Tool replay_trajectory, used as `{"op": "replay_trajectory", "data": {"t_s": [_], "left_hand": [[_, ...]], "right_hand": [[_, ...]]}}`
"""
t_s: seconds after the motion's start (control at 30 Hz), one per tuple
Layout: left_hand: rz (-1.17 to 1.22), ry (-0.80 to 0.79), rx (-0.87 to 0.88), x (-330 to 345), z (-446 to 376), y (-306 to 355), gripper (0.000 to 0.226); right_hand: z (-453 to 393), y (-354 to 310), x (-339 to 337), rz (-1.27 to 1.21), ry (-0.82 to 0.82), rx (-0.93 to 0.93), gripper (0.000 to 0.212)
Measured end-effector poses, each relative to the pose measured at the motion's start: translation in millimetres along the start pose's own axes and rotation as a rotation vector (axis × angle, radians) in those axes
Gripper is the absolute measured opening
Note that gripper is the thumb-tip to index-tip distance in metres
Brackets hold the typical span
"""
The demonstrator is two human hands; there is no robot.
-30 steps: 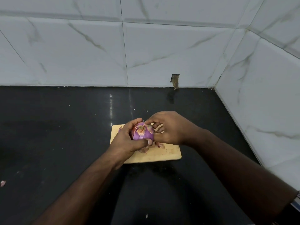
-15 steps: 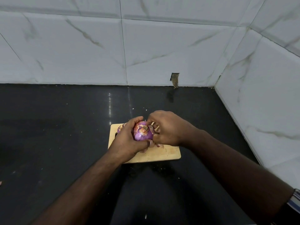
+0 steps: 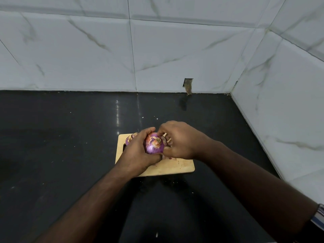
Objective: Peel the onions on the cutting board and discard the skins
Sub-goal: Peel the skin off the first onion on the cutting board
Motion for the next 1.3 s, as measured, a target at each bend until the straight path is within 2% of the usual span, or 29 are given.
{"op": "replay_trajectory", "data": {"t_s": [0.23,0.4,0.53,0.67,0.93,1.07,1.13,1.23,1.3], "left_hand": [[-0.013,0.02,0.008,-0.4,0.0,-1.4,0.092],[0.018,0.018,0.014,1.7,3.3,-2.6,0.088],[0.046,0.027,0.007,0.3,3.3,-6.5,0.085],[0.053,0.014,0.005,3.9,3.3,-9.7,0.087],[0.08,0.033,0.016,3.5,4.4,-9.2,0.085],[0.122,0.069,-0.005,-2.4,4.7,-13.4,0.083],[0.146,0.079,-0.016,-3.9,4.7,-16.7,0.082],[0.162,0.072,-0.025,-3.4,3.1,-21.2,0.084],[0.174,0.075,-0.022,-2.9,2.4,-22.4,0.084]], "right_hand": [[-2.1,0.2,6.3,0.038,0.023,0.01,0.041],[-0.1,4.4,1.4,-0.002,0.065,0.013,0.027],[5.0,14.7,0.9,-0.171,0.024,0.05,0.036],[7.5,7.0,4.4,-0.071,-0.007,0.009,0.048],[7.4,0.4,3.1,-0.024,0.026,-0.042,0.042],[13.2,8.6,1.0,-0.102,0.175,0.012,0.037],[18.7,22.6,-0.5,-0.22,0.261,0.087,0.033],[24.4,39.1,6.7,-0.433,0.283,0.175,0.032],[26.2,39.4,11.1,-0.464,0.282,0.176,0.033]]}}
Point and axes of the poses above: each hand's wrist, its own z-axis away from the middle knuckle, its own x-axis out of the palm, y = z × x, the point moved 10 cm from there along -z, towards the middle knuckle, and after that the axes turned 2 degrees about -y, right-handed, at the moved point
